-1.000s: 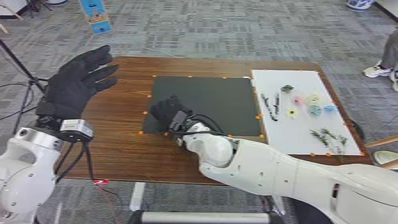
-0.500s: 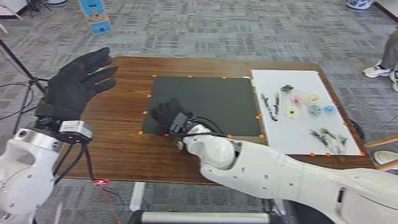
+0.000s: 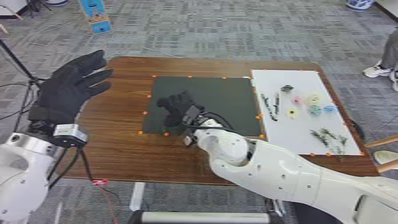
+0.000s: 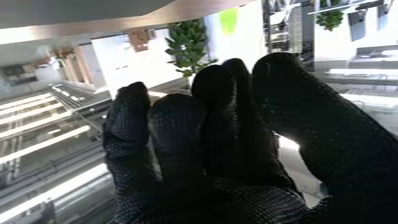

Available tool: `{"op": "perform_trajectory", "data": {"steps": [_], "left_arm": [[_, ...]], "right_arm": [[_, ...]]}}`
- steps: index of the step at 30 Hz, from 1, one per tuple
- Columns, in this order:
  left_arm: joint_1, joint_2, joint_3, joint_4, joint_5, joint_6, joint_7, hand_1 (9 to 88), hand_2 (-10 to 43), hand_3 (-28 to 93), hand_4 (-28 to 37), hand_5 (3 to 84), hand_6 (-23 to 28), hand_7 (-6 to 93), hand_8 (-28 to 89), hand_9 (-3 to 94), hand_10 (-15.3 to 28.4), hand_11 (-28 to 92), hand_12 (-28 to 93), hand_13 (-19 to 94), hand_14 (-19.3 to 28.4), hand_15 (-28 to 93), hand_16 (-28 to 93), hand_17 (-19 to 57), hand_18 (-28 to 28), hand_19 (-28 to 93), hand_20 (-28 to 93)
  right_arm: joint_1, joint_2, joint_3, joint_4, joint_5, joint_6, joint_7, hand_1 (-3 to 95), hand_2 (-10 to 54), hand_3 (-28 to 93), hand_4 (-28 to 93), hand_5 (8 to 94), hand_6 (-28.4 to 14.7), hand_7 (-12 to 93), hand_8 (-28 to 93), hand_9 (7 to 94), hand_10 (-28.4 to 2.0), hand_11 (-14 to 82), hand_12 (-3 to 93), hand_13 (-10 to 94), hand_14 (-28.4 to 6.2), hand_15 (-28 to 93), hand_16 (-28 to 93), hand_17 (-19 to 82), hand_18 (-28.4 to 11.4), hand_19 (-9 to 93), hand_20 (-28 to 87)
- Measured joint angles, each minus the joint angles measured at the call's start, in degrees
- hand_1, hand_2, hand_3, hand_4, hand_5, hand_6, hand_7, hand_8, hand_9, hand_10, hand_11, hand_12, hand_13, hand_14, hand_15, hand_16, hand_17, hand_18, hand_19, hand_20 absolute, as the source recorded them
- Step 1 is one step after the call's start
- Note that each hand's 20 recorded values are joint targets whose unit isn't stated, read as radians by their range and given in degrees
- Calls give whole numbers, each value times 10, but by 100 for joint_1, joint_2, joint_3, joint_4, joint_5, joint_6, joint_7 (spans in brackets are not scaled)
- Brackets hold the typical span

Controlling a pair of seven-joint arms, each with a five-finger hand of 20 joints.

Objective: Arrange flowers

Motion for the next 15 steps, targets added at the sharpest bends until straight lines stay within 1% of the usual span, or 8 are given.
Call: {"op": "perform_trajectory", "data": {"steps": [1,3,6,8,14,15], "left_arm": [[21,-5,-12,-6,0,0,0,206,-57,706,-283,270,29,207,-107,232,106,211,146,212,129,222,23,-118,223,406,66],[39,-19,-16,-6,0,5,0,207,-54,704,-283,270,29,207,-108,232,106,211,146,212,129,223,22,-117,223,407,66],[54,-50,-16,-7,-1,9,1,207,-53,704,-283,270,29,208,-108,232,106,211,146,212,129,225,22,-117,223,407,66],[65,-69,-16,-7,-1,10,2,208,-52,704,-283,271,30,207,-108,232,106,212,147,213,128,227,22,-117,222,406,66],[88,-97,-14,-8,-1,20,2,208,-48,703,-283,270,29,207,-107,234,106,214,147,213,129,230,20,-117,222,406,66],[88,-97,-11,-8,-1,23,2,209,-47,702,-283,271,29,207,-108,234,107,214,146,213,129,230,20,-116,221,406,66]], "right_arm": [[-11,10,29,-25,33,-53,-11,369,-30,886,-130,371,-14,175,-105,649,-116,534,602,616,-128,813,397,290,-217,813,484],[-46,24,105,-97,123,-266,-36,368,-30,884,-131,336,-13,159,-106,658,-118,523,586,621,-128,815,387,294,-217,818,481],[-123,27,280,-213,224,-795,-105,370,-25,879,-138,330,-6,158,-106,654,-120,507,586,617,-128,812,385,292,-219,819,478],[-169,28,363,-259,268,-1011,-182,367,-22,875,-140,324,-4,158,-107,652,-121,502,587,615,-128,811,384,287,-219,817,477],[-287,41,489,-352,322,-1057,-402,357,-24,854,-160,313,-5,156,-107,633,-117,483,566,605,-128,804,380,283,-218,812,472],[-293,42,493,-365,322,-1057,-409,336,-18,851,-181,315,-7,155,-105,622,-121,517,524,603,-128,803,377,281,-218,812,469]]}}
